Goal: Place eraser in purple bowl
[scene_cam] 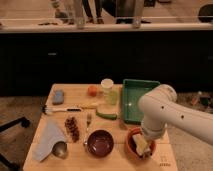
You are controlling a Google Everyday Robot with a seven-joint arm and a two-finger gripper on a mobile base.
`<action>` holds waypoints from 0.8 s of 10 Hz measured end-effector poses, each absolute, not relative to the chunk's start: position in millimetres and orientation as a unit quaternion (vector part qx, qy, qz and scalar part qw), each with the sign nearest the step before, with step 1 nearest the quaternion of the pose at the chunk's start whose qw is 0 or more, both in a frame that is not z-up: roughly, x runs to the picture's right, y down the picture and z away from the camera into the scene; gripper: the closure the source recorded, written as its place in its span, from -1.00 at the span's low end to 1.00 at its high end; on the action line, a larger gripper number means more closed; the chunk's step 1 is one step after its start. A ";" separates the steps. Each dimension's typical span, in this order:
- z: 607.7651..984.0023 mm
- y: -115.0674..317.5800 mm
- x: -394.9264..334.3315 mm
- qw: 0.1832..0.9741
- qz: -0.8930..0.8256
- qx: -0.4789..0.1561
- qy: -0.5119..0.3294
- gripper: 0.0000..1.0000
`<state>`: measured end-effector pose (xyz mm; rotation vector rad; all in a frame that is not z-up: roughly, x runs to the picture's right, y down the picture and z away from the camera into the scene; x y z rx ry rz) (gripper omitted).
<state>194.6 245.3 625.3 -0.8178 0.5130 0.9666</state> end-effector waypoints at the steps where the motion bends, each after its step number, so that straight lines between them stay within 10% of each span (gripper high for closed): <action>1: 628.9 247.9 194.2 0.755 0.462 -0.406 0.228 -0.60; 8: 645.3 268.9 185.0 0.694 0.501 -0.466 0.224 -0.60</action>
